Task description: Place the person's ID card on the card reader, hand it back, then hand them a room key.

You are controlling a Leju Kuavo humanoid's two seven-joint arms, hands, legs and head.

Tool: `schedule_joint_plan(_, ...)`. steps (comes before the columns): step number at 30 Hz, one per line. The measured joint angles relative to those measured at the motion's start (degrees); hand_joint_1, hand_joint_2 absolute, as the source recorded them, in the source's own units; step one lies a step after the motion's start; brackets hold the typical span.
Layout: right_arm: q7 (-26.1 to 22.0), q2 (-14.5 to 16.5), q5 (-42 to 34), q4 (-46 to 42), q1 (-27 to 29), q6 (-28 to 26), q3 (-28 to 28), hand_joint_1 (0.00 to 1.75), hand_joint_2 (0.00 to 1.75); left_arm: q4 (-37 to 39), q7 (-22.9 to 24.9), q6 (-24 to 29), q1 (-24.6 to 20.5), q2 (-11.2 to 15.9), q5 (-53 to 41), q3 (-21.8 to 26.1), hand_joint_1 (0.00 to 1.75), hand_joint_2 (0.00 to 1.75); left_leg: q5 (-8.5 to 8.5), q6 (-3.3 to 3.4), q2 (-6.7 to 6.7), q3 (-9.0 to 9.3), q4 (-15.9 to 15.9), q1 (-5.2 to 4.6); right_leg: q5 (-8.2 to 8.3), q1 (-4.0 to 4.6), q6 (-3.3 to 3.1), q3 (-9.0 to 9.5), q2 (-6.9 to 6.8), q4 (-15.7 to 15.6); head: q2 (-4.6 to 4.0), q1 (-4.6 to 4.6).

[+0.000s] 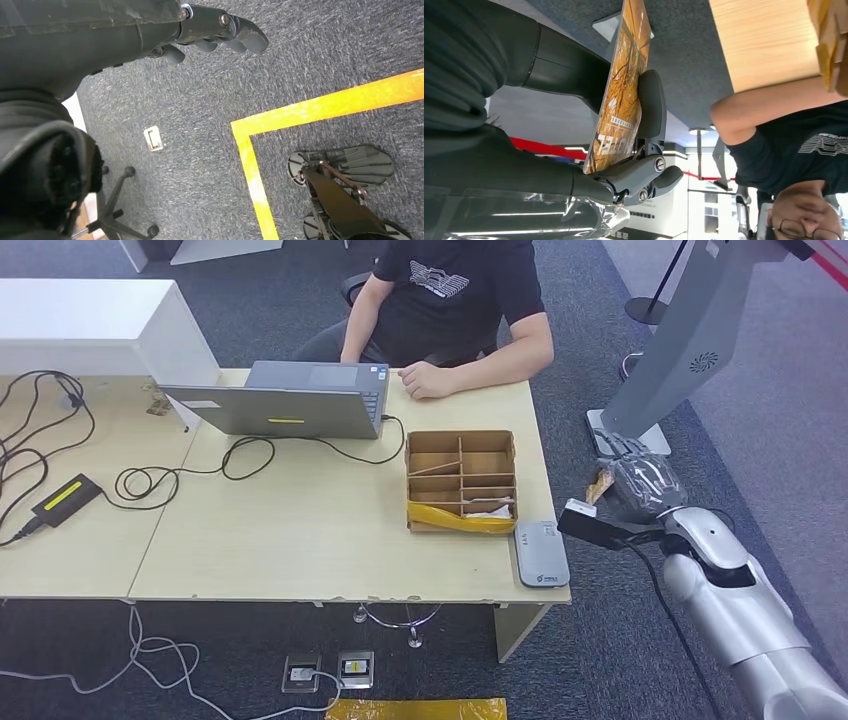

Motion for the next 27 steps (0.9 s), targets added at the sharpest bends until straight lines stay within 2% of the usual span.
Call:
schedule_joint_plan(10, -2.7, 4.2, -1.7, 7.8, -1.4, -2.7, 2.5, 1.75, 1.75, 0.0, 0.5, 0.7, 0.1, -0.6, 0.3, 0.0, 0.0, 0.0, 0.0, 0.0, -0.01, 0.0, 0.0, 0.01, 0.0, 0.01, 0.0, 0.0, -0.02, 0.0, 0.0, 0.01)
schedule_joint_plan(27, -3.6, 5.6, -5.0, 15.1, -1.4, -2.8, 4.6, 1.75, 1.75, 0.0, 0.5, 0.7, 0.1, -0.7, -0.2, 0.0, 0.0, 0.0, 0.0, 0.0, 0.01, 0.01, 0.0, 0.01, 0.0, 0.01, 0.0, -0.02, 0.01, 0.0, 0.0, 0.01)
